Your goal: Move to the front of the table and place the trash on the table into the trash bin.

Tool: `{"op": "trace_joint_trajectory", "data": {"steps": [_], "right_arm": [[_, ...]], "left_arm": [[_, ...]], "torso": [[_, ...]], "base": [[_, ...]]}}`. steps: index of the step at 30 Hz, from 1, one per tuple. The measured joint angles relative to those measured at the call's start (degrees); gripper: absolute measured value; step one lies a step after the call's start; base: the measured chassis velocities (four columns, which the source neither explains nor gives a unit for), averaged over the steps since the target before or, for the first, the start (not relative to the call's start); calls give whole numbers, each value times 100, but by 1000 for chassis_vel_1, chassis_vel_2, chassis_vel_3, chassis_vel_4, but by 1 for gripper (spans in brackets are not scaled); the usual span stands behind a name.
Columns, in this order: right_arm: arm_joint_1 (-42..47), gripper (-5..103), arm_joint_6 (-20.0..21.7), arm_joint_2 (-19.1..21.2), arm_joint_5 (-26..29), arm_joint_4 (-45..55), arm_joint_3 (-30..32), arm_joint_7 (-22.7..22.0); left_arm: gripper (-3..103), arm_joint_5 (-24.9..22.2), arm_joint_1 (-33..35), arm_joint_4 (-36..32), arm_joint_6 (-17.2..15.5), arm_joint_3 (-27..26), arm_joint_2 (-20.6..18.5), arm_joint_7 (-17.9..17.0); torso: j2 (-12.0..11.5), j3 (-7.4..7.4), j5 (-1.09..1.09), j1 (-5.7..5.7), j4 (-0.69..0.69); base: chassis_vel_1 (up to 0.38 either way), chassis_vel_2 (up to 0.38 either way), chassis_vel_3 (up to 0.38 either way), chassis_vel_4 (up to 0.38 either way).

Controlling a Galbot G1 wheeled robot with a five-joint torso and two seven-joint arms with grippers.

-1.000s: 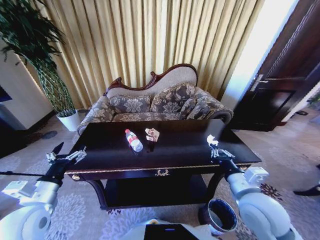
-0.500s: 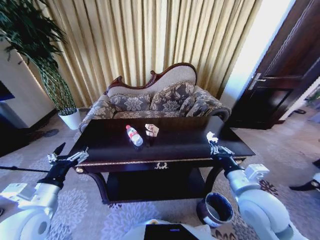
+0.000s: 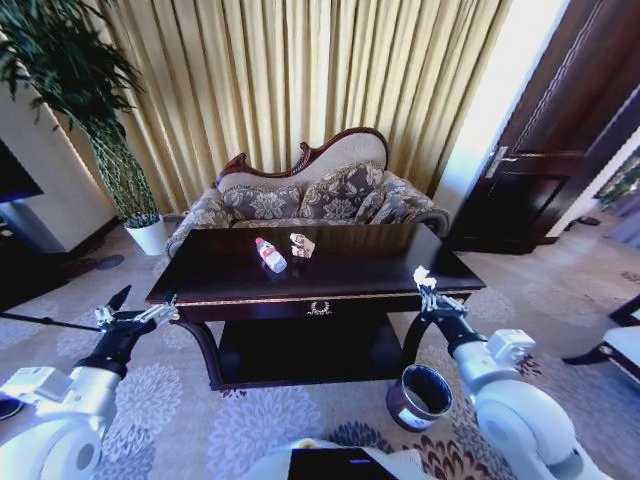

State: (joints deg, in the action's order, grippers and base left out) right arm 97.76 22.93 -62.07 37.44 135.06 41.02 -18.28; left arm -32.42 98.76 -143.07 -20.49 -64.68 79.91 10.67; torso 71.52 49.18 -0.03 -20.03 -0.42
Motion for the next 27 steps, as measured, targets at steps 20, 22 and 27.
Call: {"op": "trace_joint_trajectory", "data": {"steps": [20, 22, 27], "right_arm": [[-1450, 1, -570, -165, -1083, -4947, -388, 41], [-1502, 1, -619, -187, -1172, -5088, -395, 65], [-1765, 4, -743, -304, -1581, -5743, -442, 93]], "left_arm": [[100, -32, 98, -19, 143, -160, 83, 75], [100, -28, 102, -19, 143, -160, 89, 75], [100, 58, 108, -19, 144, -135, 121, 86]], "torso": [[-1, 0, 2, 0, 0], [0, 0, 1, 0, 0], [0, 0, 2, 0, 0]], "base": [[0, 0, 0, 0], [0, 0, 0, 0], [0, 0, 0, 0]]}}
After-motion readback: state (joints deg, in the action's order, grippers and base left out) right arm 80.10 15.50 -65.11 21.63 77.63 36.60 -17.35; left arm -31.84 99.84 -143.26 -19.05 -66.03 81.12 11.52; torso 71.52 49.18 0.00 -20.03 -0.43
